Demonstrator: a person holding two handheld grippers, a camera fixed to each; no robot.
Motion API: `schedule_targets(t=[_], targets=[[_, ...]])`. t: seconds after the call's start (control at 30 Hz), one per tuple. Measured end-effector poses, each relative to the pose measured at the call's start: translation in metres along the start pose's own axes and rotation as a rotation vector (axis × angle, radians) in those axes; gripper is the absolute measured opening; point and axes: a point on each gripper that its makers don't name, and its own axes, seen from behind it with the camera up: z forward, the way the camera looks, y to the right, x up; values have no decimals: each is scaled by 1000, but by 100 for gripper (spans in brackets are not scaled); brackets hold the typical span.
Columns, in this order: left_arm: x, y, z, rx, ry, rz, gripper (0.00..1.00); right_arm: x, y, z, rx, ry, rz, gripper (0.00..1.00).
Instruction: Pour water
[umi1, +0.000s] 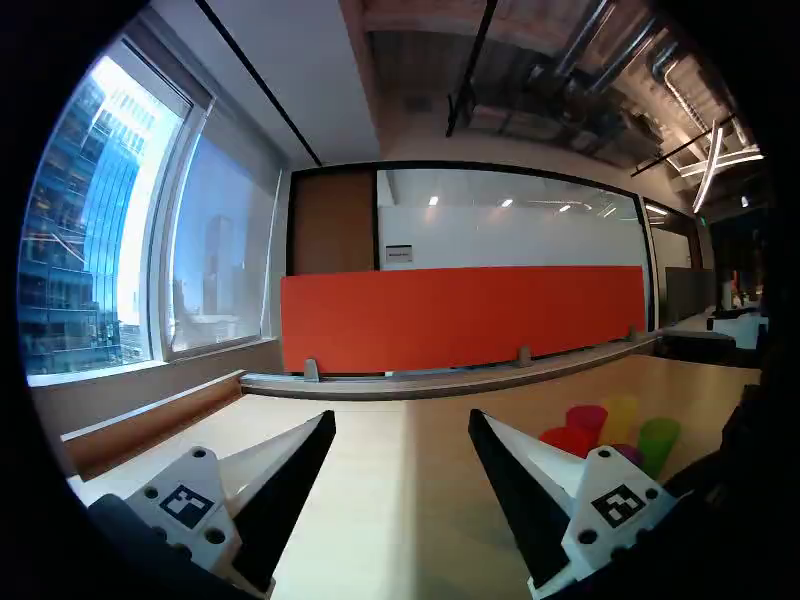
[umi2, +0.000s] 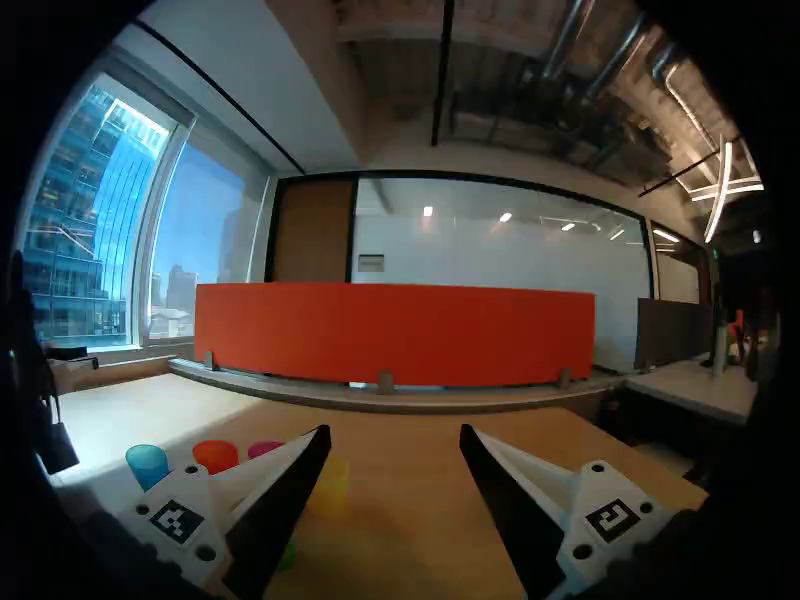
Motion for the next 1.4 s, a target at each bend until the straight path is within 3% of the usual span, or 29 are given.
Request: schedule_targets(t=[0.23, 0.6, 1.4], targets=[[-14, -4, 9, 10, 0, -1, 99, -15, -8, 4, 7, -39, 3, 100], [-37, -22, 20, 29, -14, -27, 99, -27, -13, 10, 3, -75, -3, 100], [-61, -25, 31, 25, -41, -42, 99, -25, -15, 10, -5, -80, -19, 100]])
